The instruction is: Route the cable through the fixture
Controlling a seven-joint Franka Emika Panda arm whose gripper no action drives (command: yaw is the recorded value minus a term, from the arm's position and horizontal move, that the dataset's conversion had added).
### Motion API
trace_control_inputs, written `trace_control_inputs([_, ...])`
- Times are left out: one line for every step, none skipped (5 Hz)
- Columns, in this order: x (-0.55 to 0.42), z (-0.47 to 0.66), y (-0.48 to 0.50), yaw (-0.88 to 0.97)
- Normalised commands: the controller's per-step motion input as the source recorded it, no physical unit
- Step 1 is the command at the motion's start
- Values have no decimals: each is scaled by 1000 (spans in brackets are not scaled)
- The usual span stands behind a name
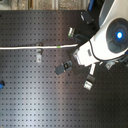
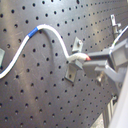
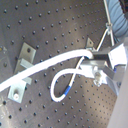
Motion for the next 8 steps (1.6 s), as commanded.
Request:
trace_control_inputs([12, 41, -30, 0])
trace_control_inputs([11, 19, -28, 0])
trace_control_inputs([-549, 381, 123, 0])
trace_control_inputs([-614, 343, 236, 146])
trace_control_inputs([-261, 103, 476, 408])
trace_control_inputs([-35, -1, 251, 568])
trace_control_inputs([299, 37, 56, 397])
trace_control_inputs([69, 169, -113, -94])
